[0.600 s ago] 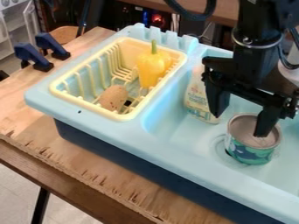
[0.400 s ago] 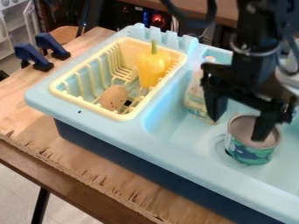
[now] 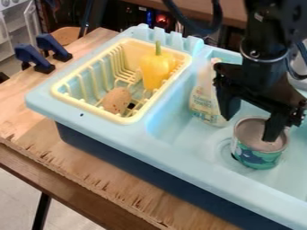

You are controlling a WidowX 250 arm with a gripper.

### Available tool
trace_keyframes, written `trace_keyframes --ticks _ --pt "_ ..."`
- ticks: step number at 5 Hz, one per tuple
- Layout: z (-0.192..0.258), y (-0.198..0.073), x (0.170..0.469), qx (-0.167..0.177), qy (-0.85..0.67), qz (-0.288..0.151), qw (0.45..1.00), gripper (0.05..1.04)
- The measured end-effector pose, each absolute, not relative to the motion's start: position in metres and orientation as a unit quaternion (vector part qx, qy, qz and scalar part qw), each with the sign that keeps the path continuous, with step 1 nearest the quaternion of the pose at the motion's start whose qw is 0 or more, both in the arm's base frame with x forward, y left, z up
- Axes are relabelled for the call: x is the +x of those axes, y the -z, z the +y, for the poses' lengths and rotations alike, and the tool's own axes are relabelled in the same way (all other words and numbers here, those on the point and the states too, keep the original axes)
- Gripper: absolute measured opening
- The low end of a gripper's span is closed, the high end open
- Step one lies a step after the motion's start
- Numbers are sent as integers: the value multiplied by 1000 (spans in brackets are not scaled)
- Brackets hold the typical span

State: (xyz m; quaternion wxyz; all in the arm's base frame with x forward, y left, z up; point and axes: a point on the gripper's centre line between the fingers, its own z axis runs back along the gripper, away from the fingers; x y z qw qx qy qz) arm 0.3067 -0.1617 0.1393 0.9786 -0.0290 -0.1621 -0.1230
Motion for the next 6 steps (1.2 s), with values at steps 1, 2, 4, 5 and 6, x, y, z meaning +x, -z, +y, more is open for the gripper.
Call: trace_keyframes --ticks 1,2,4,5,6 --pt "-165 -142 318 -45 127 -196 971 1001" --pt "-166 -133 325 -66 112 -228 965 1001" --pt "-167 -122 341 -78 90 -252 960 1001" --pt "-171 -123 343 -76 79 -266 958 1001" --pt "-175 -121 345 -70 79 -269 957 1001"
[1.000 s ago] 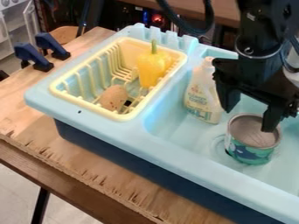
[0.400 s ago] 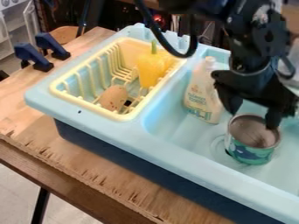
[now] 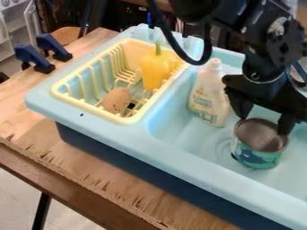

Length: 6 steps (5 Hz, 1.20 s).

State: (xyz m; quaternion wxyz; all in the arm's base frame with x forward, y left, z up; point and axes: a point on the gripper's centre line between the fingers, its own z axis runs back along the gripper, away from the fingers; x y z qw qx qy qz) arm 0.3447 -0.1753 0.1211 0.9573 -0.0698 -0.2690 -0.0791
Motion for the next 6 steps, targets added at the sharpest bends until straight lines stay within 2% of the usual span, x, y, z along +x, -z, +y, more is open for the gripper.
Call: trace_keyframes --ticks 3,4,5,6 --pt "-185 -120 339 -59 71 -278 956 1001" --pt "-183 -115 320 -53 69 -261 961 1001" --pt "-176 -112 289 -47 62 -244 967 1001" --pt "-174 -111 276 -51 59 -230 970 1001"
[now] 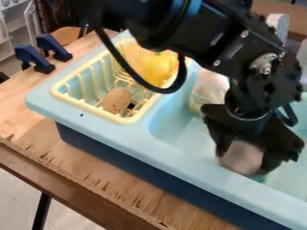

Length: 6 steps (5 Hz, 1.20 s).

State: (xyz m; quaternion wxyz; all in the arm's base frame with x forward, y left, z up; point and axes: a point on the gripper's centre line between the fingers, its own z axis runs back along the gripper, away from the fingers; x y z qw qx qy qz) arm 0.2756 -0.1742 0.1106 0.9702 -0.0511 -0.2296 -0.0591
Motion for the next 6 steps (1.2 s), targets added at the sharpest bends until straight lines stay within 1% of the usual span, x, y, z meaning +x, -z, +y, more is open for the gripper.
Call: trace_keyframes --ticks 1,2,3,4,5,6 --pt "-171 -112 265 -52 55 -225 971 1001" --pt "-167 -113 270 -58 47 -230 970 1001" --pt "-159 -127 287 -109 32 -265 958 1001" --pt "-148 -150 310 -133 27 -295 946 1001" --pt "-152 -177 326 -161 34 -252 954 1001" --pt "-157 -185 324 -80 28 -141 986 1001"
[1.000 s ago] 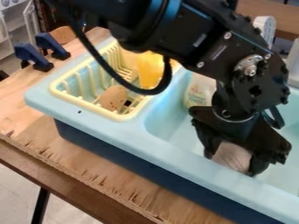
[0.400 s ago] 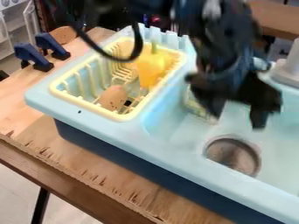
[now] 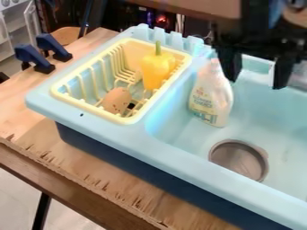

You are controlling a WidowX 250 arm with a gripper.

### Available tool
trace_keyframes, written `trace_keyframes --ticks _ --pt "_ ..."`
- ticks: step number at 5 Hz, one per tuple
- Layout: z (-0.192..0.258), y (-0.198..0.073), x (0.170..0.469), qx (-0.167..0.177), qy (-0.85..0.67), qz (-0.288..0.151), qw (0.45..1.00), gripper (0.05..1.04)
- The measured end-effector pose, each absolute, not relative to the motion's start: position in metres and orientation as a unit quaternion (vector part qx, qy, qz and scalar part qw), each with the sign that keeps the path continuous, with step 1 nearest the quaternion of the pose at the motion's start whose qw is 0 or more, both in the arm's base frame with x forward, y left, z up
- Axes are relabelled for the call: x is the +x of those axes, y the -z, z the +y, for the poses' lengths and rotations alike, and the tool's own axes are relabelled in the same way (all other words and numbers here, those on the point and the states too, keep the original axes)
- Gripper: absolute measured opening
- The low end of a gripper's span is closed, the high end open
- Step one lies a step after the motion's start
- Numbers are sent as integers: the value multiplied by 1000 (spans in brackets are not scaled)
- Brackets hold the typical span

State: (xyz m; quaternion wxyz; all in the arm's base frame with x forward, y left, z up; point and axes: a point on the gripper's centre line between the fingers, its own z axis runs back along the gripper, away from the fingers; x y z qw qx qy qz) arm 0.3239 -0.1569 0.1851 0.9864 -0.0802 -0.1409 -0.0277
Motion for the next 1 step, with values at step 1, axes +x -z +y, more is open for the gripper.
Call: trace_keyframes --ticks 1 --pt "-169 -178 310 6 45 -76 996 1001"
